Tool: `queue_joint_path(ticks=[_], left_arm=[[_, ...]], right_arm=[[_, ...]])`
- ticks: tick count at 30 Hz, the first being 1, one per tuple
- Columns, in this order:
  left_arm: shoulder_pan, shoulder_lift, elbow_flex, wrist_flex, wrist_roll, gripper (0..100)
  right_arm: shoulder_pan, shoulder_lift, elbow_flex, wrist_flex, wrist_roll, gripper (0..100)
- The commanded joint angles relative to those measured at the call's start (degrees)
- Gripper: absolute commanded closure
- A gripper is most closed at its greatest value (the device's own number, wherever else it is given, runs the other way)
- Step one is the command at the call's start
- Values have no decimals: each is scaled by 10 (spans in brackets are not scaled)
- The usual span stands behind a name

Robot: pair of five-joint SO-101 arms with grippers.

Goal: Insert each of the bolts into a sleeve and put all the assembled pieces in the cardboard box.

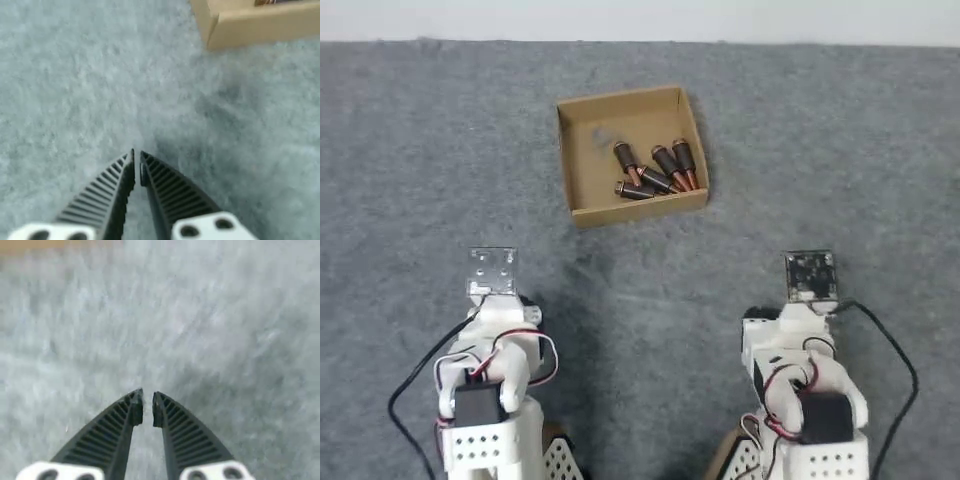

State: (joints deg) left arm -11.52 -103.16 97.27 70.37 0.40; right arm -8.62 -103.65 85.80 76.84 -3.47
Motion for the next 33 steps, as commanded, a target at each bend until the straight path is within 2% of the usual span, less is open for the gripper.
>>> queue_joint_path(ticks=[1,11,33], left_arm=[[3,-9,-7,18,-6,985],[3,-9,-7,18,-7,986],[3,-9,-7,18,-7,986]], right_arm=[[-3,4,20,2,10,990],[-7,4,106,-22,10,990],[-3,4,107,-22,9,990]])
